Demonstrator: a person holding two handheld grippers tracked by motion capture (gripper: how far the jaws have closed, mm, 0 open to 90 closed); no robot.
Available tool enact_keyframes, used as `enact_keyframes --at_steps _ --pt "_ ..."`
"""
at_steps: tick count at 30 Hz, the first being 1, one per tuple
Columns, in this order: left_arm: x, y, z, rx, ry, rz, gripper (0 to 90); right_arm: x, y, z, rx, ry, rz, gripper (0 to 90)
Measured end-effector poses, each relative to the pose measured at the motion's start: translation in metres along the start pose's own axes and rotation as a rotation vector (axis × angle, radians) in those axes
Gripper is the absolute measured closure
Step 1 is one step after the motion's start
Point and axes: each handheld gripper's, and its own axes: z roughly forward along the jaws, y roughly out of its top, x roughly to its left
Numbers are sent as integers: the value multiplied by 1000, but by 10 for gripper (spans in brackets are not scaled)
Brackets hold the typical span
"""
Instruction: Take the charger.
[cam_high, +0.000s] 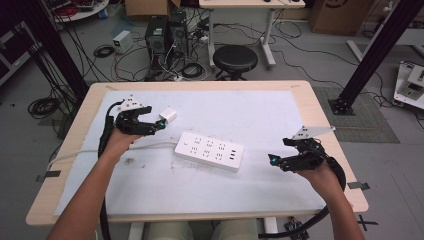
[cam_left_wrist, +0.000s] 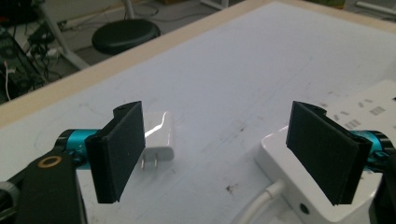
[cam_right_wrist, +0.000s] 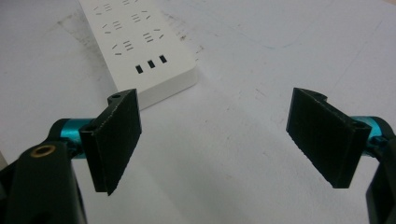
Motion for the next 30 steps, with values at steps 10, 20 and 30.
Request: enact_keyframes --at_steps 10,20,30 --pt "25 -7 29 34 40 -33 181 -1 3 -1 16 -4 0 183" --pt "37 3 55 92 62 -31 181 -2 5 2 20 -5 3 183" --pt "43 -12 86 200 84 -58 181 -4 3 -3 26 -5 7 183"
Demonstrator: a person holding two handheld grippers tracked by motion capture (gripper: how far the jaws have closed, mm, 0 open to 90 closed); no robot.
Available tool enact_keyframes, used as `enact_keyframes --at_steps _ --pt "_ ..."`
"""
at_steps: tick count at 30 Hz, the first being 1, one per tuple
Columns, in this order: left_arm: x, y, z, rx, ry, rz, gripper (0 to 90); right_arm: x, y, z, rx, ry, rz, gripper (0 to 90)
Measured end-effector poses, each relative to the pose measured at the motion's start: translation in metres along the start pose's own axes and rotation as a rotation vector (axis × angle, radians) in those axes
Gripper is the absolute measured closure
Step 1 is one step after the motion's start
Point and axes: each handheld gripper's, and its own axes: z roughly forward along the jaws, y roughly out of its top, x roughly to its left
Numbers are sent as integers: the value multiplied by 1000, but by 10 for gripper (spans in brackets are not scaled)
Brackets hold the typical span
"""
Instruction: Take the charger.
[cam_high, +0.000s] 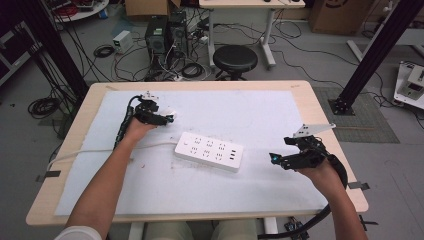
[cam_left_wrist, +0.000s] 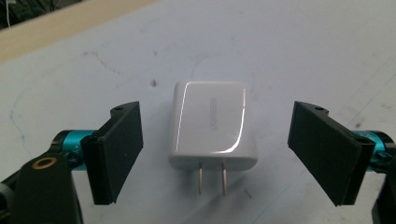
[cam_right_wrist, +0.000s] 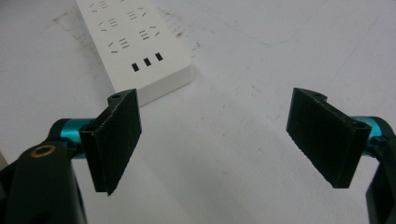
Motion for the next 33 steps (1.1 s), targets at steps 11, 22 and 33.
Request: enact_keyframes --at_steps 11,22,33 --pt "1 -7 11 48 18 -9 200 -1 5 -5 7 4 -11 183" --pt "-4 -5 8 52 18 18 424 -3 5 -3 19 -5 -12 183" --pt "-9 5 -14 -24 16 -14 426 -5 5 -1 19 -2 -16 183"
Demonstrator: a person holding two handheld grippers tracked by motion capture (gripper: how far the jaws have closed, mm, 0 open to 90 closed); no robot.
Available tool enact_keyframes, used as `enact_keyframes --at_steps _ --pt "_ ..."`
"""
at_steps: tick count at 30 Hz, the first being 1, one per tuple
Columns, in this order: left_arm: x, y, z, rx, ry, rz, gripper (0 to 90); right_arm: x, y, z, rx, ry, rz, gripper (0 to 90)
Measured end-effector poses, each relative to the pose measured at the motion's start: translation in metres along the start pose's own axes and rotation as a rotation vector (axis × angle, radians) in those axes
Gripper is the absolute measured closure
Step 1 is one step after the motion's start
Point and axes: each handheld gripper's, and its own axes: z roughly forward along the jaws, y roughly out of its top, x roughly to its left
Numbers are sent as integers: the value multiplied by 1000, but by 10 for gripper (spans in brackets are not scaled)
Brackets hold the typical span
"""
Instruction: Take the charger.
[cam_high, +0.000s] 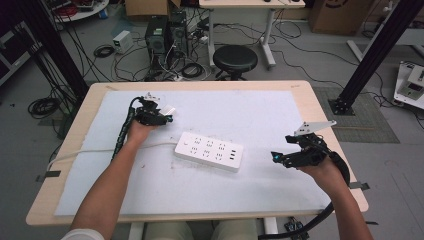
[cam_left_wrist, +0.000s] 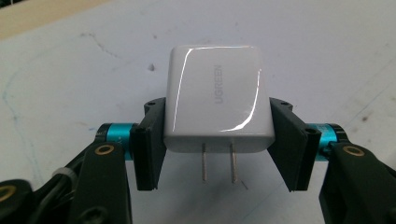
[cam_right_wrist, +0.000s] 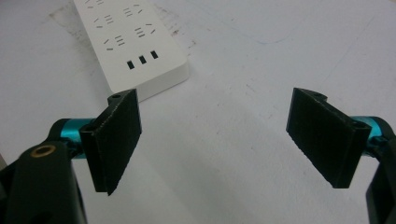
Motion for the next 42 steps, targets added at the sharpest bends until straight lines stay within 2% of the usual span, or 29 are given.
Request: enact_keyframes --at_steps 3,6,8,9,10,12,13,14,20,22,24,27,28,34,37,42 --pt "-3 3 -8 -26 -7 8 426 0 1 1 2 -1 0 183" --pt "-9 6 -23 -72 -20 10 426 0 1 4 1 4 11 183" --pt "-18 7 -38 -99 -26 36 426 0 2 6 2 -1 17 183" --pt "-18 7 -38 -99 -26 36 426 0 2 6 3 0 15 183" --pt "-23 7 -49 -112 -30 50 426 1 3 7 0 1 14 183" --pt "-26 7 -54 -125 -31 51 426 3 4 8 0 7 6 183" --pt "-32 6 -65 -143 -35 55 426 5 5 9 -2 10 5 183" --pt "-32 6 -65 -143 -35 55 426 6 6 9 0 12 -1 183" --pt "-55 0 -92 -180 -72 119 426 10 9 13 -2 26 -13 183" --pt "-58 0 -95 -185 -88 122 426 11 10 14 -6 28 -15 183" --pt "-66 2 -103 -203 -111 162 426 12 10 14 -9 28 -11 183" --pt "-72 2 -108 -215 -125 178 426 11 10 15 -7 30 -12 183" --pt "-77 2 -112 -216 -137 205 427 11 10 15 -7 31 -12 183" --pt "-88 1 -123 -233 -167 243 426 11 11 16 -3 34 -6 183" --pt "-93 1 -128 -236 -177 254 426 12 12 16 -8 37 -14 183" --pt "-97 -3 -135 -250 -193 236 426 12 13 18 -18 45 -20 183"
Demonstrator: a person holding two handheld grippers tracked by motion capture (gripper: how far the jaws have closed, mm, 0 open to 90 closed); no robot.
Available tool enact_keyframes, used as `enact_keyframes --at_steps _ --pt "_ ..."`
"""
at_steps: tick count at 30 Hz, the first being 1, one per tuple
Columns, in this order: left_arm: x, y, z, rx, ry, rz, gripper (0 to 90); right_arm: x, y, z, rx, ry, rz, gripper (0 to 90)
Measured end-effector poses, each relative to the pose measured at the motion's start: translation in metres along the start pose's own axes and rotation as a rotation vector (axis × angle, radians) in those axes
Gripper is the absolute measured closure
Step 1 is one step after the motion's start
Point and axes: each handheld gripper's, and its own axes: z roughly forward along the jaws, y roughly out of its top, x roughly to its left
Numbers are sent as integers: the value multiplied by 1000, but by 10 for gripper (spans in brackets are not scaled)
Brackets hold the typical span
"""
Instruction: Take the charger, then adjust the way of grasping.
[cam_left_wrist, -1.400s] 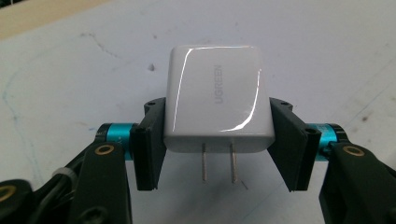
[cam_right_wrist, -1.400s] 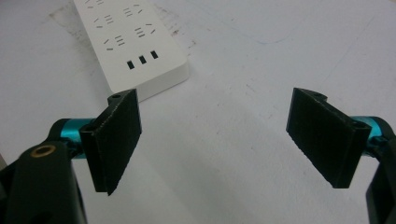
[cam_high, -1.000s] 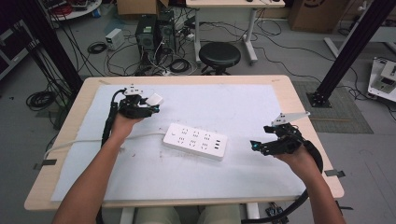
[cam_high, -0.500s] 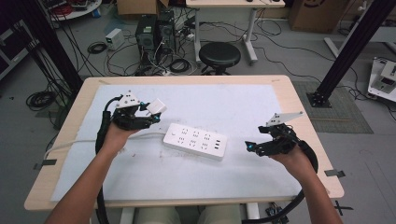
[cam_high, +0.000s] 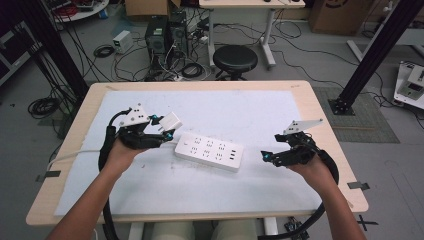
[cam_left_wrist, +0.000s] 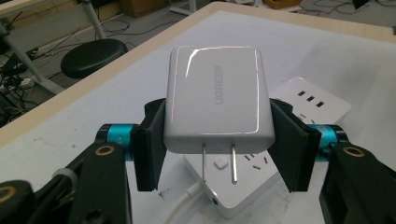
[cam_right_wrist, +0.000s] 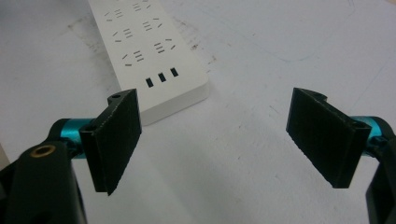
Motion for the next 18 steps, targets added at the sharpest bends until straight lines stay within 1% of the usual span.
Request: enact_keyframes --at_steps 4,6,7,9,10,14,18 --pt "-1 -3 -4 -8 -1 -13 426 0 1 2 -5 -1 7 184" --pt "-1 -4 -5 -4 -2 -10 426 0 1 2 -5 -1 7 184" --pt "-3 -7 -5 0 -9 -5 426 0 2 4 1 6 2 183" --pt "-4 -9 -5 -5 -19 -4 426 1 2 5 3 6 4 184" --pt "-5 -10 -4 -8 -26 -9 426 2 2 4 4 6 6 183" --pt "-11 -12 -3 4 -41 11 425 3 2 4 -7 15 14 183" --pt "-16 -12 -3 18 -54 39 425 8 4 5 -3 21 3 184"
